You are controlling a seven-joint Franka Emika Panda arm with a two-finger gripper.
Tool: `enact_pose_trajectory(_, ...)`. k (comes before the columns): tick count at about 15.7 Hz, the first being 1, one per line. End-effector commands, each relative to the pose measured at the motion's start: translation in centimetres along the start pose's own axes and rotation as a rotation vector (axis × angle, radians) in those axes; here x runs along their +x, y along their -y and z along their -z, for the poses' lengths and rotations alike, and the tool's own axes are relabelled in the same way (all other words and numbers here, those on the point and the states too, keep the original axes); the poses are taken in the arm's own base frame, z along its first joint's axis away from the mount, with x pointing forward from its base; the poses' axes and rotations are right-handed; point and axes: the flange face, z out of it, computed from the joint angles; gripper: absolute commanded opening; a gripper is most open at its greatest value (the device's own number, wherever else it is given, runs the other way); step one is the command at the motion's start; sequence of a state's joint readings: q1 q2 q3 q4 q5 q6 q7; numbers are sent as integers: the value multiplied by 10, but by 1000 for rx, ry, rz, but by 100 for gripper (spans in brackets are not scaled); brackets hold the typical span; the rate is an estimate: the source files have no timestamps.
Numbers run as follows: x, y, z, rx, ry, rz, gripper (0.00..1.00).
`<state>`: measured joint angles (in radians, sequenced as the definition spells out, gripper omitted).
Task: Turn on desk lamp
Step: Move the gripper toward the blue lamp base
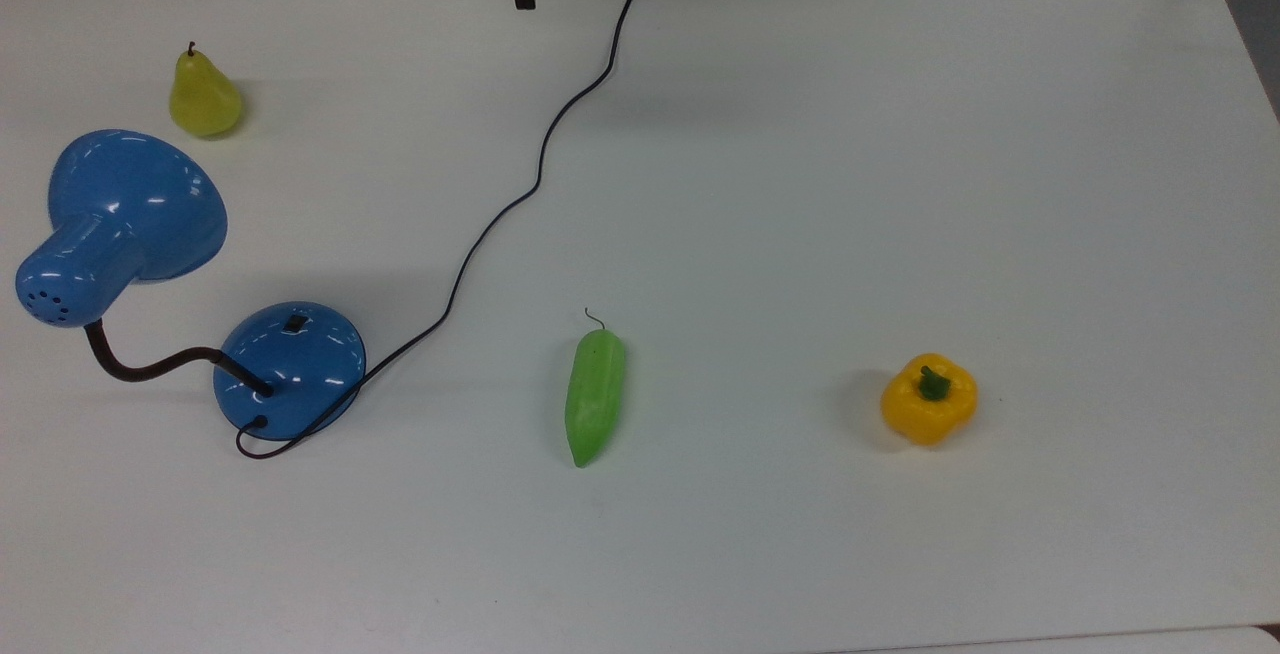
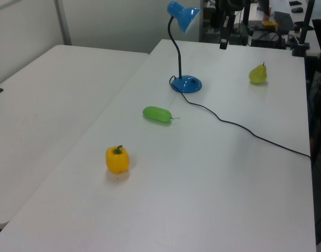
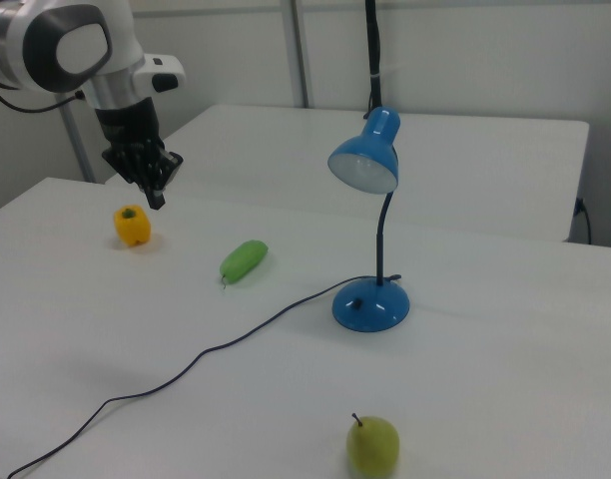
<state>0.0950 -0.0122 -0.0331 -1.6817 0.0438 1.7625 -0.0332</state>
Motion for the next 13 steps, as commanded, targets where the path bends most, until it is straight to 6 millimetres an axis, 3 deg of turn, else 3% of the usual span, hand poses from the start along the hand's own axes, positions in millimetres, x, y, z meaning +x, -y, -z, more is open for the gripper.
enact_pose_trajectory(1,-2,-17,-16,6,2,-8,0)
enact_pose_trajectory(5,2,-52,-43,-37,-44,-51,0)
enact_pose_trajectory(12,6,-70,-91,-80,-115,-64,0)
enact_pose_trajectory(13,9,-81,-98,-86,-126,-84,0)
